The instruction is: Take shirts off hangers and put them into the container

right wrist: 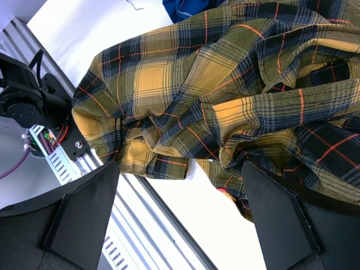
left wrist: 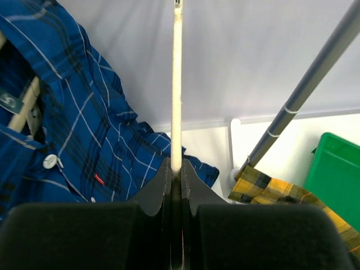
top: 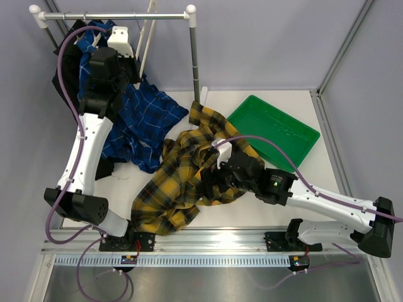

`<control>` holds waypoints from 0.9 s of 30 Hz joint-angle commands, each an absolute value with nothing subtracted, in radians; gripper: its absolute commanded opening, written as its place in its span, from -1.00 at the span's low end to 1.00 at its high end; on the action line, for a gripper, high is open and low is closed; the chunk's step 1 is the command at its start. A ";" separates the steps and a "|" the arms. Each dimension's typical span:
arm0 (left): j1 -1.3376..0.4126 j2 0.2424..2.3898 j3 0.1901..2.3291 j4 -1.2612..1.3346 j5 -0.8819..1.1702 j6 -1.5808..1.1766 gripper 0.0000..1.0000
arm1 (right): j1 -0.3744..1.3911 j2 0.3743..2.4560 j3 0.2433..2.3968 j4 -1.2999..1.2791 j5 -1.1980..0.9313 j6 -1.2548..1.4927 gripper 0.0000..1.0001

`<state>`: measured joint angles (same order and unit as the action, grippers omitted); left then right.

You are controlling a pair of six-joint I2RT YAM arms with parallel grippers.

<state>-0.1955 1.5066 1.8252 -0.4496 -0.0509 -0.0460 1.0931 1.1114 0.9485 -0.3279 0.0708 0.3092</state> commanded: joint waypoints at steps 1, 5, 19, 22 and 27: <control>-0.183 1.538 1.875 -0.383 -0.006 -0.044 -1.00 | 1.104 1.103 0.943 -0.322 0.098 0.305 0.99; -0.173 1.551 1.856 -0.396 -0.006 -0.052 -1.00 | 1.104 1.106 0.943 -0.324 0.097 0.304 0.99; -0.170 1.422 1.822 -0.456 -0.018 -0.086 0.67 | 1.104 1.126 0.937 -0.316 0.158 0.293 0.99; -0.170 1.344 1.807 -0.492 -0.014 -0.101 0.98 | 1.104 1.141 0.948 -0.325 0.189 0.272 0.99; -0.172 1.195 1.734 -0.592 -0.006 -0.120 0.98 | 1.103 1.209 1.000 -0.348 0.259 0.279 0.99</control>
